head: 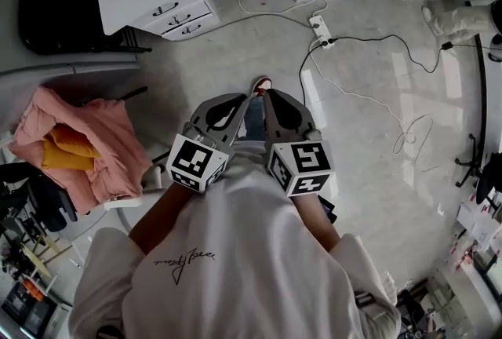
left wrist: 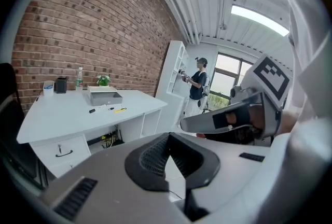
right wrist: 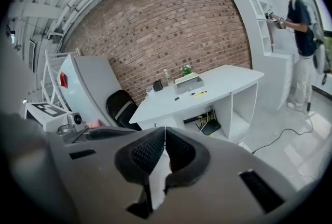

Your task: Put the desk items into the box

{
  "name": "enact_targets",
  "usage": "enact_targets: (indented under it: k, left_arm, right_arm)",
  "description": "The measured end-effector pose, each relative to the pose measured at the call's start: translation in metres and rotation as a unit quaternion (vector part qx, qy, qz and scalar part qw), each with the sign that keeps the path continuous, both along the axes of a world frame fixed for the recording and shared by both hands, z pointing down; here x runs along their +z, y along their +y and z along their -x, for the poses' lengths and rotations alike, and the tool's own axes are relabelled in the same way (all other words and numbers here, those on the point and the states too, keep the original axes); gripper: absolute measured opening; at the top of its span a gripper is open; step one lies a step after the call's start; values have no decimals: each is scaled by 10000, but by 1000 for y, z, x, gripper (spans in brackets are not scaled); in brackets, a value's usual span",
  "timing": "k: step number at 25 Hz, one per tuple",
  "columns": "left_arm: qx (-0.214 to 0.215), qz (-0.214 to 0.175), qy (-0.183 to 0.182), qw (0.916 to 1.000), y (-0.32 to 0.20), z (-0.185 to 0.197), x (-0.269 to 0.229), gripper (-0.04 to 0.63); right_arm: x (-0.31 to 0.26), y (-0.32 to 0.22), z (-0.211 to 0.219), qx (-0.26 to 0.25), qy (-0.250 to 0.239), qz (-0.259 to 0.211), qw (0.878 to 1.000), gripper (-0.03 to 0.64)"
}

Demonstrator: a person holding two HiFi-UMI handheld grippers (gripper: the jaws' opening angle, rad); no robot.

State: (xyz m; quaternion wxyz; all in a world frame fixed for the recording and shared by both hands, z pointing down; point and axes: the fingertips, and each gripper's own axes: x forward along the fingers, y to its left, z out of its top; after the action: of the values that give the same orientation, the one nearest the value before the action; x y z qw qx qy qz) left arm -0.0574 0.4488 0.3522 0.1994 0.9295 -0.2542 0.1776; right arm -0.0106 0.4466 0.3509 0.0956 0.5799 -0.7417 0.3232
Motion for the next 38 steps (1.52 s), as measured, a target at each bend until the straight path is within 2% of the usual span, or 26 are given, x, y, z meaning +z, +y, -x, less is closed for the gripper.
enact_targets:
  k: [5, 12, 20, 24, 38]
  left_arm:
    - [98, -151, -77, 9998, -48, -37, -4, 2]
    - [-56, -254, -173, 9995, -97, -69, -7, 1]
    - [-344, -318, -337, 9983, -123, -75, -6, 0]
    - [-501, -375, -313, 9975, -143, -75, -4, 0]
    - [-471, -639, -144, 9967, -235, -80, -15, 0]
  right_arm:
    - [0, -48, -38, 96, 24, -47, 9999, 26]
    - [0, -97, -69, -71, -81, -106, 9999, 26]
    - [1, -122, -74, -374, -268, -76, 9989, 26]
    - [6, -137, -81, -326, -366, -80, 9988, 26]
    - [-2, -225, -80, -555, 218, -218, 9980, 26]
